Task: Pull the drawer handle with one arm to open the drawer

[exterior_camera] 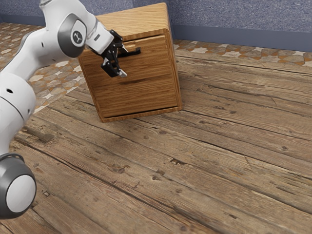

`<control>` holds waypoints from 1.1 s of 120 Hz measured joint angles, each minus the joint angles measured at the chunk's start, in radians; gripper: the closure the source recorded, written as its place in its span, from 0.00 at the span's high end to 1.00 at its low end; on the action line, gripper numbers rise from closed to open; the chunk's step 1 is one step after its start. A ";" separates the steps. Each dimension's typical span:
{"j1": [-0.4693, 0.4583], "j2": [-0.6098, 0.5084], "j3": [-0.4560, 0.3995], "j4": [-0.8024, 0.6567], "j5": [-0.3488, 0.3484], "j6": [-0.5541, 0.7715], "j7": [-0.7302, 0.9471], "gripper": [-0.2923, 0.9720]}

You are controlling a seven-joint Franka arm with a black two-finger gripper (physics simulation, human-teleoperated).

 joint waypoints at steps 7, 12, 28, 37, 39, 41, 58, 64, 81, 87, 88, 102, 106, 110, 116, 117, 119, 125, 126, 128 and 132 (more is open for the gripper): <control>-0.001 -0.005 0.001 -0.003 0.001 -0.006 0.002 0.76; -0.002 -0.009 0.001 -0.004 0.001 -0.013 0.003 0.76; -0.005 -0.013 0.001 -0.004 0.003 -0.035 0.006 0.77; -0.005 -0.014 0.001 -0.004 0.003 -0.051 0.006 0.77; -0.005 -0.014 0.001 -0.004 0.003 -0.054 0.006 0.77; -0.005 -0.014 0.001 -0.004 0.003 -0.058 0.006 0.77; -0.005 -0.030 0.001 -0.019 0.004 -0.089 0.005 0.76; -0.005 -0.041 0.001 -0.028 0.006 -0.097 0.004 0.74; -0.030 -0.070 0.007 -0.040 0.010 -0.115 0.002 0.71; -0.039 -0.072 0.008 -0.043 0.011 -0.120 0.002 0.72; -0.040 -0.072 0.008 -0.044 0.011 -0.121 0.001 0.72; -0.045 -0.073 0.010 -0.059 0.012 -0.128 -0.001 0.75; -0.046 -0.073 0.010 -0.060 0.012 -0.130 -0.002 0.75; -0.047 -0.074 0.010 -0.060 0.012 -0.132 -0.002 0.76; -0.048 -0.079 0.010 -0.061 0.012 -0.136 -0.003 0.76; -0.048 -0.080 0.010 -0.061 0.012 -0.137 -0.003 0.76; -0.048 -0.082 0.014 -0.062 0.012 -0.140 -0.004 0.76; -0.051 -0.086 0.029 -0.062 0.012 -0.148 -0.006 0.76; -0.051 -0.086 0.033 -0.062 0.012 -0.150 -0.006 0.76; -0.054 -0.087 0.041 -0.065 0.012 -0.152 -0.007 0.76; -0.059 -0.091 0.056 -0.076 0.011 -0.157 -0.008 0.77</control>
